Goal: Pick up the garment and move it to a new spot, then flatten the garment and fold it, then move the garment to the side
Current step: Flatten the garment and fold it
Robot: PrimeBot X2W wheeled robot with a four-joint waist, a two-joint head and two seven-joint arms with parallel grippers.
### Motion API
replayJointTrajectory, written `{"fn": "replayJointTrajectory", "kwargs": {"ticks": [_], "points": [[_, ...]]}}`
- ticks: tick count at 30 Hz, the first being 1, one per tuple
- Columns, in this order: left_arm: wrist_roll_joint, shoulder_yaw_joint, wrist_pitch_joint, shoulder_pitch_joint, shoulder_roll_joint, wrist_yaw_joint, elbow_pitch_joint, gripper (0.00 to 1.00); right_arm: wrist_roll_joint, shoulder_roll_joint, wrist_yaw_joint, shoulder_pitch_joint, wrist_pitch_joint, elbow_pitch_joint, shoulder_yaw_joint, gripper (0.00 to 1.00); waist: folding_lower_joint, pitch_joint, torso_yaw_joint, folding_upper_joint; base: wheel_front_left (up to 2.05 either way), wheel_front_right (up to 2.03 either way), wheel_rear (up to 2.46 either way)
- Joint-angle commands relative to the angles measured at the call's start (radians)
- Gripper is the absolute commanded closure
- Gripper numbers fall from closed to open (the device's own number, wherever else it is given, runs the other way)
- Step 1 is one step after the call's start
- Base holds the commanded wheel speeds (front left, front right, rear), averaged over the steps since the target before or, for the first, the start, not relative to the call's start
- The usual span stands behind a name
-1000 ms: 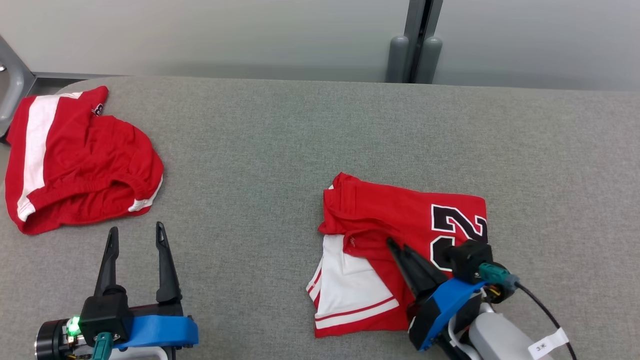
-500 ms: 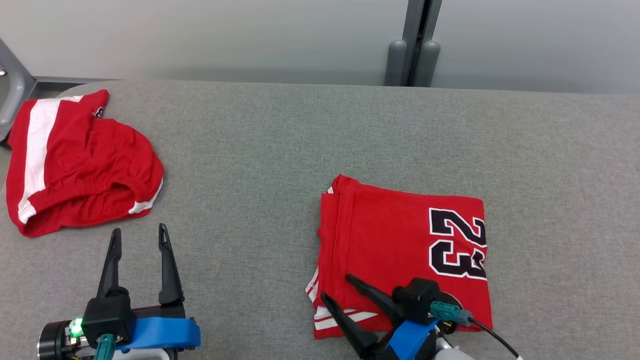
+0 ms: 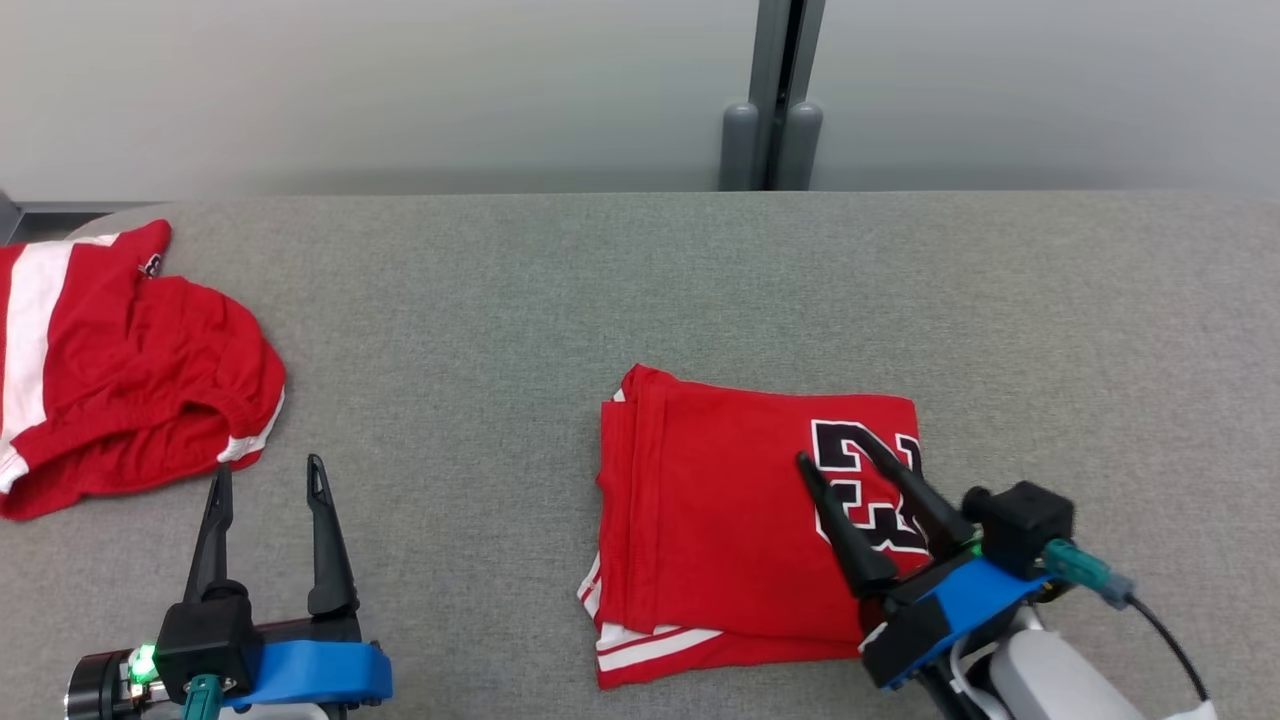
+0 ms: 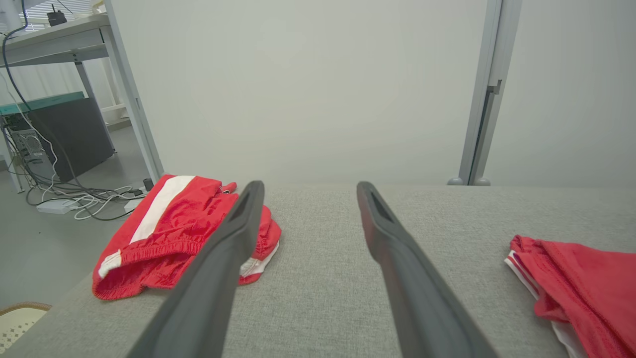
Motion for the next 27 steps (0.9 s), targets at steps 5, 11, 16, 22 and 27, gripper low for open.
{"fn": "replayJointTrajectory", "kwargs": {"ticks": [5, 11, 16, 22, 27], "points": [[0.006, 0.004, -0.004, 0.017, 0.005, -0.005, 0.002, 0.00, -0.064, 0.014, 0.000, 0.056, -0.006, -0.033, -0.138, 0.00, 0.0000, -0.022, -0.025, 0.0000, 0.00, 0.00, 0.00], [0.001, 0.011, -0.004, 0.037, 0.010, -0.012, 0.013, 0.00, -0.145, 0.040, 0.000, 0.127, -0.007, -0.068, -0.288, 0.00, 0.0000, -0.053, -0.043, 0.0000, 0.00, 0.00, 0.00], [-0.003, 0.016, -0.003, 0.056, 0.017, -0.016, 0.028, 0.00, -0.187, 0.073, 0.000, 0.183, -0.008, -0.092, -0.370, 0.00, 0.0000, -0.076, -0.052, 0.0000, 0.00, 0.00, 0.00], [-0.009, 0.006, -0.003, 0.065, 0.028, -0.034, 0.049, 0.00, -0.233, 0.095, 0.000, 0.232, 0.006, -0.121, -0.414, 0.00, 0.0000, -0.097, -0.050, 0.0000, 0.00, 0.00, 0.00], [0.011, -0.007, 0.001, 0.066, 0.046, -0.031, 0.054, 0.00, -0.276, 0.113, 0.000, 0.270, 0.029, -0.161, -0.446, 0.00, 0.0000, -0.109, -0.043, 0.0000, 0.00, 0.00, 0.00]]}}
